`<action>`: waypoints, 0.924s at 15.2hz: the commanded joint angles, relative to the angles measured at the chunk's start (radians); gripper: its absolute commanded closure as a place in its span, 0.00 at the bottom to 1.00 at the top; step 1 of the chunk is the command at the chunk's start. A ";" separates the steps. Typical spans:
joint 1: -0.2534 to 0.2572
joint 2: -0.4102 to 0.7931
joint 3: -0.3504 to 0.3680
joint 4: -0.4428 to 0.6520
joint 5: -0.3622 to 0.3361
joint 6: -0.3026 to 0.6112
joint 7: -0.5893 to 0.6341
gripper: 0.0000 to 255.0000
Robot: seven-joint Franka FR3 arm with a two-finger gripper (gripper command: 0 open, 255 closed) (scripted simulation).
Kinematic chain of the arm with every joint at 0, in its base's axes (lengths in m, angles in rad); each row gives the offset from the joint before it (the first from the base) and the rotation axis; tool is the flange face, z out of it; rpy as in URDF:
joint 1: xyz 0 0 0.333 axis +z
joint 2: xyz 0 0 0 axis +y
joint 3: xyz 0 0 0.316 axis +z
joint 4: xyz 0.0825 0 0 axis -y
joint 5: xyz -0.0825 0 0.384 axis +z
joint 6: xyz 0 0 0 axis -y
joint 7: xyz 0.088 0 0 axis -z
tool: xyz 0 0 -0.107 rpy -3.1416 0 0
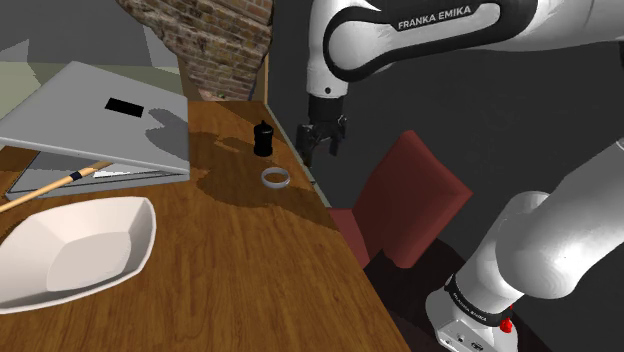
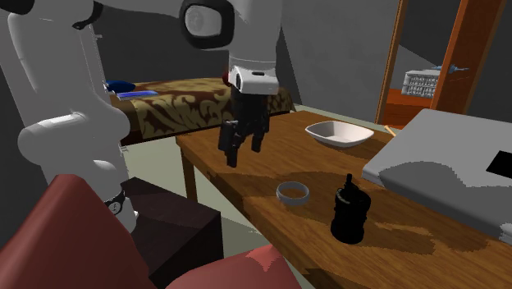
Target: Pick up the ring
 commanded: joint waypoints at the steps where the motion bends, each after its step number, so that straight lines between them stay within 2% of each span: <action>1: 0.010 0.074 0.018 0.051 -0.002 0.024 0.025 0.00; 10: 0.063 0.417 0.068 0.362 -0.054 0.053 0.123 0.00; 14: 0.064 0.433 0.066 0.329 -0.058 0.102 0.123 0.00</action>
